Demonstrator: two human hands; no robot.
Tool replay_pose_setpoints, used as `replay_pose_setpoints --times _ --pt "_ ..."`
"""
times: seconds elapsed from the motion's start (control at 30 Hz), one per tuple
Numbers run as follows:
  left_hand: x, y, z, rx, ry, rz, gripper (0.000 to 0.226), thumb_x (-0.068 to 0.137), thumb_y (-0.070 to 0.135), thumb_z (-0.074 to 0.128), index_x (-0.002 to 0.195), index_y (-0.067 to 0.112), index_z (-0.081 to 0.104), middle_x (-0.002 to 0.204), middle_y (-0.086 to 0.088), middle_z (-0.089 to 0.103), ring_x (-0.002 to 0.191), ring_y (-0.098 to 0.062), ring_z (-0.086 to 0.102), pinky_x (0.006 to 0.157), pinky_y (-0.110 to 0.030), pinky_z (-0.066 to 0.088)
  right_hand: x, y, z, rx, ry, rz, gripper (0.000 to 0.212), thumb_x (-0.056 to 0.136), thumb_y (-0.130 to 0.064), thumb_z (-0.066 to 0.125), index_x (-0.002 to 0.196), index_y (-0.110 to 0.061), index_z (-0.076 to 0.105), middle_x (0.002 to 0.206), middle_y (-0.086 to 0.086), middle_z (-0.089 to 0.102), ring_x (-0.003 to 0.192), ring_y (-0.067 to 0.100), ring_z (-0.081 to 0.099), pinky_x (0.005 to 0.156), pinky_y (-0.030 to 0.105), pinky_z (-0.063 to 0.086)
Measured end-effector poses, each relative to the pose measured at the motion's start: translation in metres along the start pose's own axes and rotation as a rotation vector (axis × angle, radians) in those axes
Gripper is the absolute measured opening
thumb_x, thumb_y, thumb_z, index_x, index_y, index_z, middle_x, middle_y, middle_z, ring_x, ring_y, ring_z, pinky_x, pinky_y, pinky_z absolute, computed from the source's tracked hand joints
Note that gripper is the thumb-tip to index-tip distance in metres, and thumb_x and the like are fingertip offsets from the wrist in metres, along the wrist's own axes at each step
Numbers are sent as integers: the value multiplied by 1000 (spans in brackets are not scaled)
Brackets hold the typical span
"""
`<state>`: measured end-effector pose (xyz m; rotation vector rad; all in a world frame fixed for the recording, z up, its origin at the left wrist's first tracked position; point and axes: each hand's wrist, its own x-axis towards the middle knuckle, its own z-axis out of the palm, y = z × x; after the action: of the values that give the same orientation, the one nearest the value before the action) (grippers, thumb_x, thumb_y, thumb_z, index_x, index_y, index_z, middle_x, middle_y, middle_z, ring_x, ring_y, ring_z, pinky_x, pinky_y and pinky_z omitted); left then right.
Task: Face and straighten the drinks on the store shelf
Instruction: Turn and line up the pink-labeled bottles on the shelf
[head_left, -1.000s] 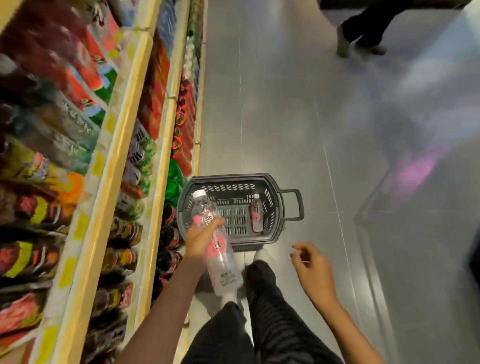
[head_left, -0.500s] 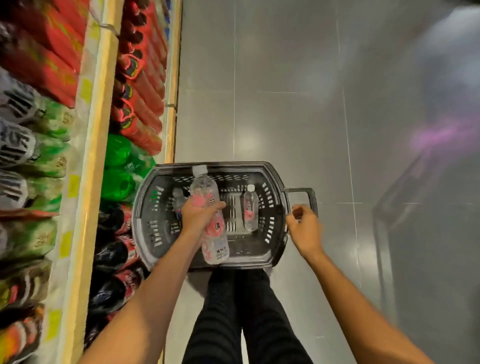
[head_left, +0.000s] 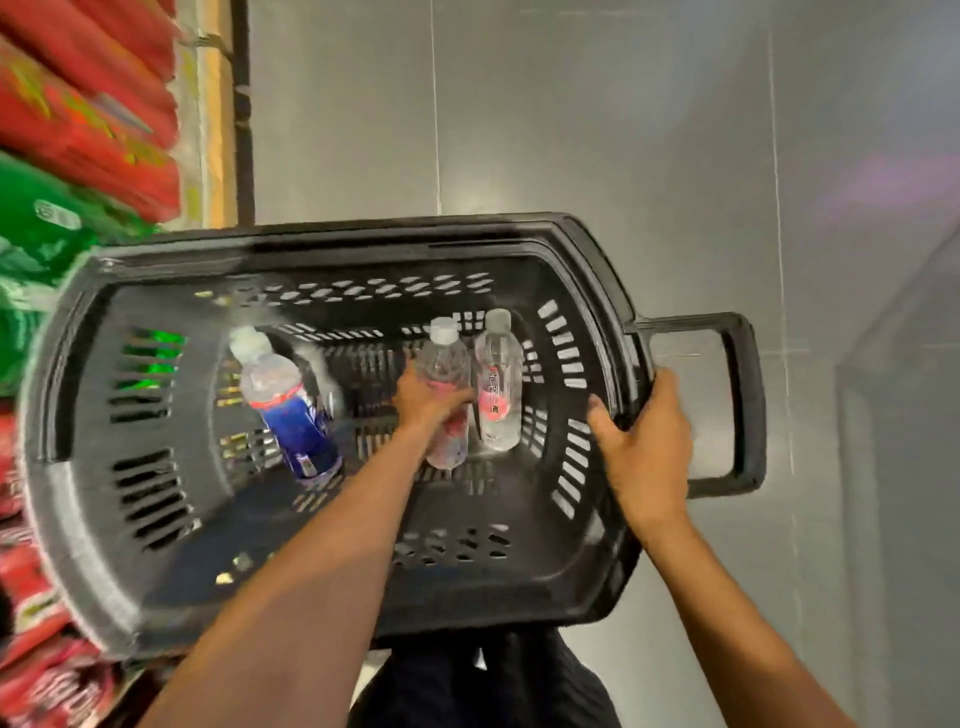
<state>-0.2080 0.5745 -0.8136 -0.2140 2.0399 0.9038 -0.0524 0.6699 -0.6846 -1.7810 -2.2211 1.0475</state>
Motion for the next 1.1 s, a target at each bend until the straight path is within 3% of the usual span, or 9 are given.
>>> replay_pose_setpoints --times 0.1,0.2,0.33,0.43,0.57,0.7,0.8,0.97,1.1 --pt "20 -13 13 112 -37 -83 52 67 7 84 113 3 61 112 -10 66 97 -21 64 84 -20 51 0 3 2 46 34 -25 32 81 -14 72 95 -14 44 77 -12 52 65 -1 48 57 1 35" --pt "34 -19 19 159 -78 -98 33 69 10 83 97 4 67 102 -11 69 72 -11 62 62 -9 49 1 4 2 77 33 -27 33 80 -15 73 95 -17 43 77 -12 51 68 -4 50 59 0 37" --pt "39 -12 14 241 -160 -122 42 70 14 84 105 3 62 100 -4 61 88 -16 57 82 -18 45 1 5 4 100 30 -21 33 80 -15 72 97 -19 45 80 -16 52 70 -6 52 61 -1 38" --pt "29 -1 2 280 -260 -110 58 73 15 83 122 2 55 124 -11 60 115 -26 57 102 -34 44 2 4 1 82 1 -3 34 80 -13 73 98 -18 45 82 -12 53 71 -3 53 61 -2 37" --pt "-14 26 -29 286 -205 -17 74 84 29 73 143 4 38 142 -12 48 130 -29 46 106 -32 36 -7 -14 -22 24 -75 50 52 82 -19 73 124 -5 47 113 9 58 105 23 55 92 27 46" --pt "-97 71 -76 121 -162 109 13 96 19 55 103 17 66 113 -8 68 104 -25 63 87 -28 46 -32 -57 -78 25 -91 105 45 91 -18 62 130 0 48 124 15 56 115 27 52 98 36 41" --pt "-179 105 -121 10 -139 163 26 101 16 43 90 17 66 84 -3 72 77 -20 67 70 -24 49 -60 -99 -132 83 -152 139 23 95 -15 54 112 -1 60 102 12 65 97 29 61 79 26 41" --pt "-319 137 -195 -78 -79 206 34 103 15 41 78 16 65 68 -5 66 68 -26 60 80 -45 50 -123 -165 -218 103 -228 29 18 97 -11 50 95 -1 65 75 6 60 77 30 62 57 21 30" --pt "-416 146 -240 -135 -5 232 34 103 12 39 81 11 65 74 -11 66 70 -27 60 78 -44 50 -164 -199 -270 160 -318 3 19 97 -10 48 93 -3 65 84 14 68 83 32 65 75 36 50"
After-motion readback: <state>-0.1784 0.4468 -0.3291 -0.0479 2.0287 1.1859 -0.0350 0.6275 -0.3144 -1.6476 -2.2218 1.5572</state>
